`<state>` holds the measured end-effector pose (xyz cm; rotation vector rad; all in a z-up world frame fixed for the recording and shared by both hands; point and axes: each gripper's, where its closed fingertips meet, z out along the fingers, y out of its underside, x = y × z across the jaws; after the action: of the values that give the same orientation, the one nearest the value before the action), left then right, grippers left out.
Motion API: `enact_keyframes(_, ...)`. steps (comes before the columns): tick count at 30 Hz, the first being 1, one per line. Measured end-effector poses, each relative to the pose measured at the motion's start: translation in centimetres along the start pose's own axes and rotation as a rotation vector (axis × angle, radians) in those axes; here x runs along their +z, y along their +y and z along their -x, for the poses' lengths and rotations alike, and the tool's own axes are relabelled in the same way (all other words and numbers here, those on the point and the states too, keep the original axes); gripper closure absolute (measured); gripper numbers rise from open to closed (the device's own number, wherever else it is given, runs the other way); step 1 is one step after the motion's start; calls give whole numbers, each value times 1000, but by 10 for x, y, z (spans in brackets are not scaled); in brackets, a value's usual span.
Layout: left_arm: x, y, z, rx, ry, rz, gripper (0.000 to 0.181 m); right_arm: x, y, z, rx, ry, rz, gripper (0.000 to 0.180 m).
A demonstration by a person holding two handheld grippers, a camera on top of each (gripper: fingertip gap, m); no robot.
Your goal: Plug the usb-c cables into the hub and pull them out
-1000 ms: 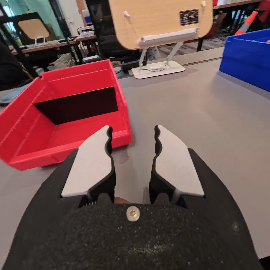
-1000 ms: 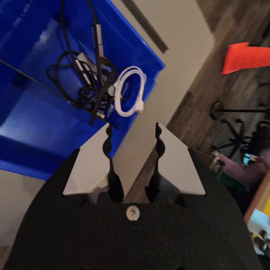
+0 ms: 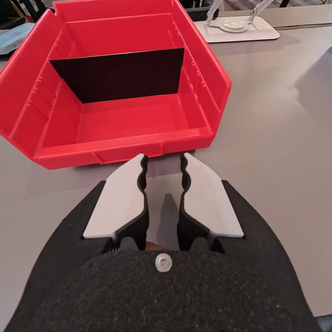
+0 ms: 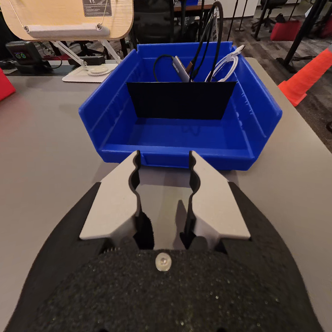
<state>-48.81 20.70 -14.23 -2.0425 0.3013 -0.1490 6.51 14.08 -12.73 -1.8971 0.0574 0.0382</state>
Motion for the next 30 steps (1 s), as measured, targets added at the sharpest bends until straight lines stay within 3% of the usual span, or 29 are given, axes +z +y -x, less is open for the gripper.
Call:
enact_keyframes(16, -5, 3, -9, -5, 21, 3, 146, 7, -3, 19, -71, -29, -9, 127)
enact_keyframes(20, -3, -2, -27, 8, 43, -6, 133, 27, -18, 72, -139, -82, -74, 119)
enact_keyframes(25, 1, 12, -39, 23, 42, 67, 111, 60, -15, 118, -110, -137, -25, 118)
enact_keyframes(26, -1, 10, -41, 35, 53, 52, 130, 61, -16, 121, -101, -126, -23, 116)
enact_keyframes(30, -8, -5, -63, 24, 165, -14, 129, 50, -11, 141, -142, -182, -6, 117)
